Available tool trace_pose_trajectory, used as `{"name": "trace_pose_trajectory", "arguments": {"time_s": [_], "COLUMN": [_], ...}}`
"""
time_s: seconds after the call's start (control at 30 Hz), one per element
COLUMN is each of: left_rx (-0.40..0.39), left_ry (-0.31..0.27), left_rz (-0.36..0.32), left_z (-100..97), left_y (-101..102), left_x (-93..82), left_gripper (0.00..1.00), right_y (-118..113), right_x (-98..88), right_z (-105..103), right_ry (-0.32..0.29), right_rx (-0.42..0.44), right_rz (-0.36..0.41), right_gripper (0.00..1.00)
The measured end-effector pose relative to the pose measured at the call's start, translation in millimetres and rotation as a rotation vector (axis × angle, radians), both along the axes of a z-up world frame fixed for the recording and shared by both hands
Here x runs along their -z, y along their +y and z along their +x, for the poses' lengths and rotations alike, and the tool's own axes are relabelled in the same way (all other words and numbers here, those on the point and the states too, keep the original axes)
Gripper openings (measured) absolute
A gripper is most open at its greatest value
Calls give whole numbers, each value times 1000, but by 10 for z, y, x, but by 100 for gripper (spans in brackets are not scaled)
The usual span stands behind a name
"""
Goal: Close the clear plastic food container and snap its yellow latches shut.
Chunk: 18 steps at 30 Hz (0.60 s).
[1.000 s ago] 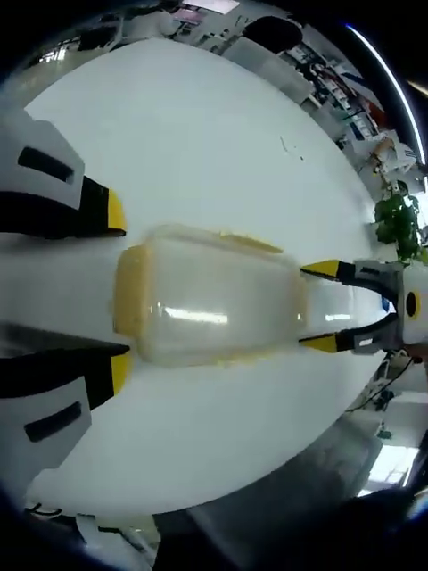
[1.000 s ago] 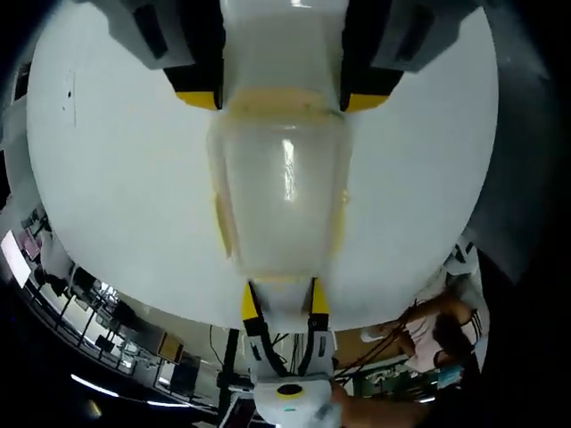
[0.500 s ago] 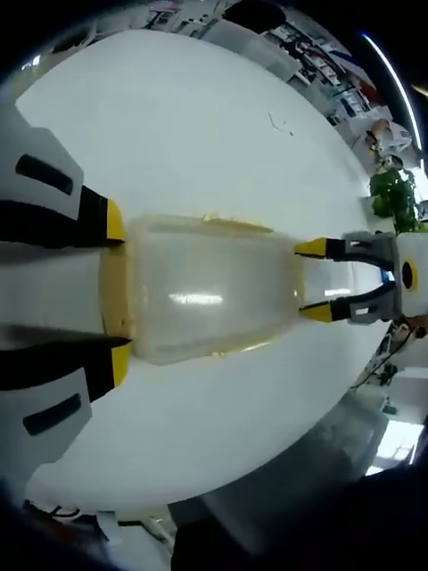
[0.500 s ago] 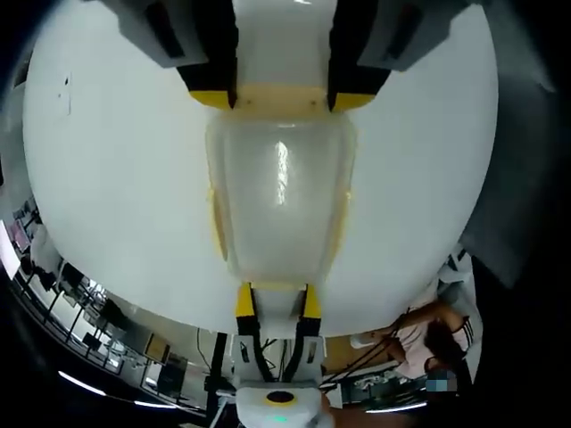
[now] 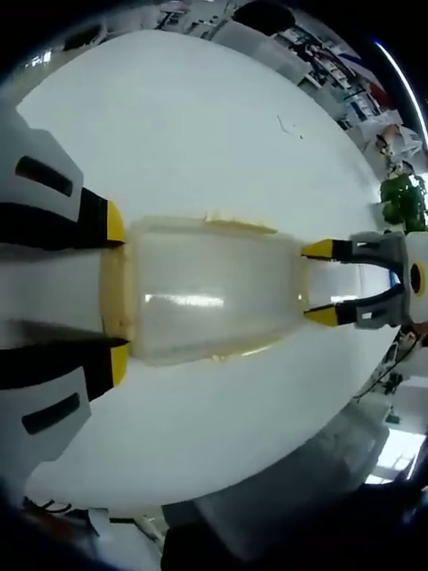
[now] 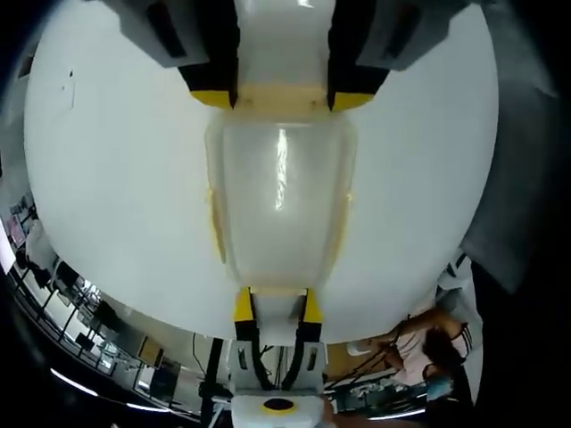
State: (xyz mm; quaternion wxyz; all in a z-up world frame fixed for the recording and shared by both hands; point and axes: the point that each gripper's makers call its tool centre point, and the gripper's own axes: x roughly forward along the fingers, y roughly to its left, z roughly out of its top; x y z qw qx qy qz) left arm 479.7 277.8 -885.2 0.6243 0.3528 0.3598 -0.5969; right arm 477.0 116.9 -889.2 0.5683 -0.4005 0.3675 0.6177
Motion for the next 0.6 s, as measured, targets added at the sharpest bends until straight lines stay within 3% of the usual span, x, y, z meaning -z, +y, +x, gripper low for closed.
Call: {"name": "trace_pose_trajectory", "arguments": {"time_s": [0.27, 0.47, 0.6], "left_rx": [-22, -37, -60], "left_ry": [-9, -35, -67], "left_rz": [42, 28, 24], "left_z": [-47, -54, -60], "left_y": [-54, -83, -114], "left_x": [-84, -289, -490], "left_gripper": [35, 35, 35], "right_y": [-52, -103, -127], "right_x": [-44, -283, -480], "right_z": [-4, -25, -1], "right_ry": [-23, -23, -58], "right_rx": [-16, -17, -31], "right_rz": [-43, -35, -39], "right_gripper": [36, 36, 36]}}
